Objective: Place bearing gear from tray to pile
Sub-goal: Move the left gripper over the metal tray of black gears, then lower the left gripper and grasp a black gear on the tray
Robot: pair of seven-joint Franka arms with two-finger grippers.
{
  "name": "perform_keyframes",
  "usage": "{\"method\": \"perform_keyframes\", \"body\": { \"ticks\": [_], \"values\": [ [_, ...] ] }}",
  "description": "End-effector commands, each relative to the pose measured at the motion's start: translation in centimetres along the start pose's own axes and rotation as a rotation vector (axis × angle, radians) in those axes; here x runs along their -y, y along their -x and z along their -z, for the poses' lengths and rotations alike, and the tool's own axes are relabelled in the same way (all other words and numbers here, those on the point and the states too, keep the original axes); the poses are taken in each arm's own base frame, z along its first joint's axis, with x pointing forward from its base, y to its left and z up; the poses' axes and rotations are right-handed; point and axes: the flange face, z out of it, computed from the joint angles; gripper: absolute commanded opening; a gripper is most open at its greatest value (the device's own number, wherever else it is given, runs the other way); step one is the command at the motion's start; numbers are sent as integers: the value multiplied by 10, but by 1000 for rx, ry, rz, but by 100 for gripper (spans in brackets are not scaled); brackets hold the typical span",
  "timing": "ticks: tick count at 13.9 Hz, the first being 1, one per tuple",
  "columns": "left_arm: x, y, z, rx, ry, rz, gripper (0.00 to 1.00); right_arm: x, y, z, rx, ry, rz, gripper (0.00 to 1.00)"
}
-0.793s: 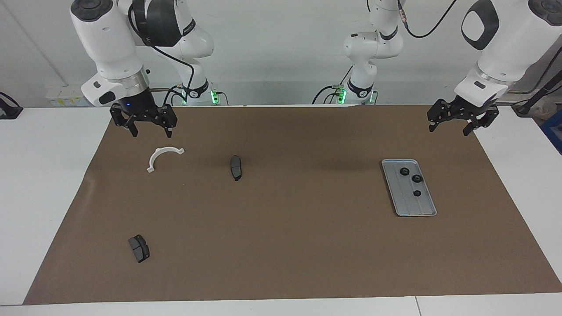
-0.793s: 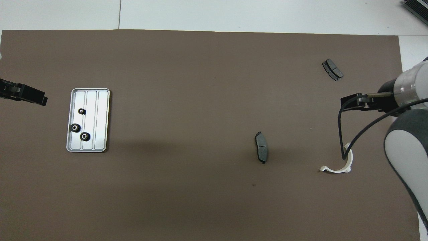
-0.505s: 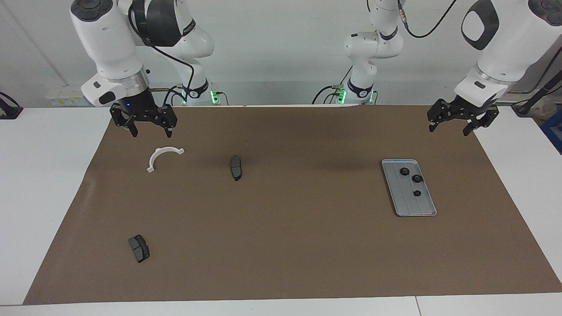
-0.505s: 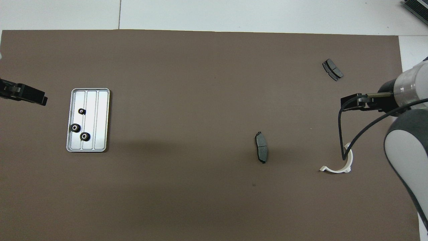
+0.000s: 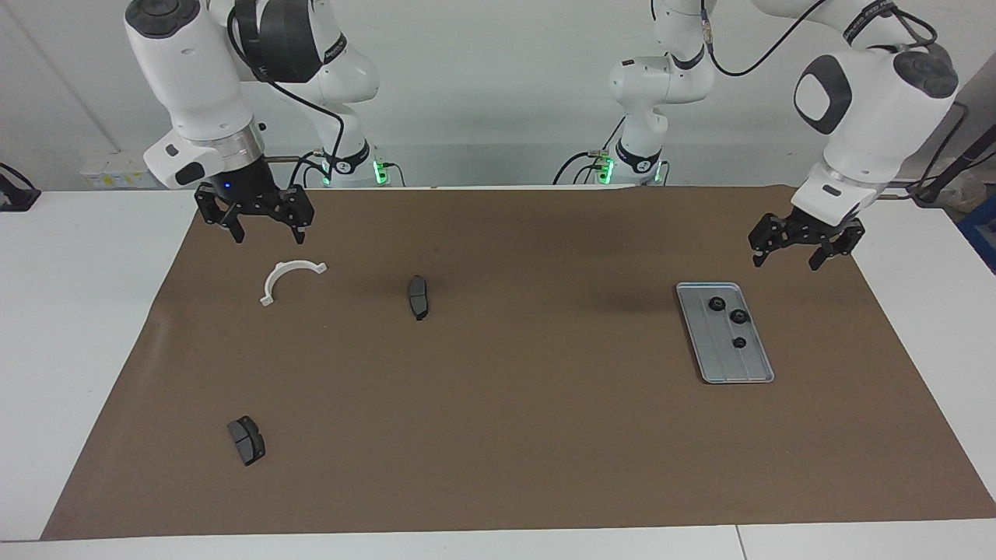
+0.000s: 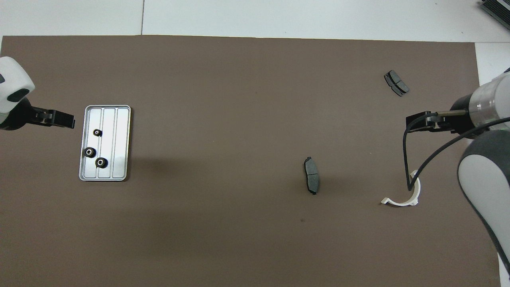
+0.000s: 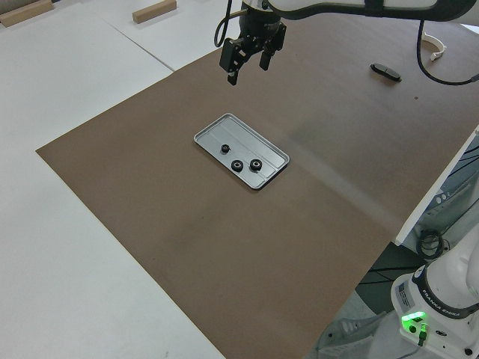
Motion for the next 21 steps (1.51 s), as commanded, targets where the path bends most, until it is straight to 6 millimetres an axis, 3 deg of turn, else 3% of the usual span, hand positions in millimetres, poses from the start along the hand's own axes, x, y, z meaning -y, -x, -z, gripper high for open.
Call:
{"method": "perform_keyframes", "body": {
  "ticks": [1,3,6,9,15,21],
  "values": [
    [-1,17,-48,-40,-16,23,100,-2,3,4,4,-21,17,100],
    [-2,16,-86,-52,-20,21,100,-3,3,4,6,-21,17,100],
    [5,17,-124,-47,-22,34,99,-2,3,4,4,-21,17,100],
    [2,33,-151,6,-13,31,87,-2,3,4,4,-21,17,100],
    [-5,68,-173,72,2,30,72,-2,3,4,4,-21,17,100],
    [-8,83,-184,90,6,43,63,-2,3,4,4,-21,17,100]
  ]
}}
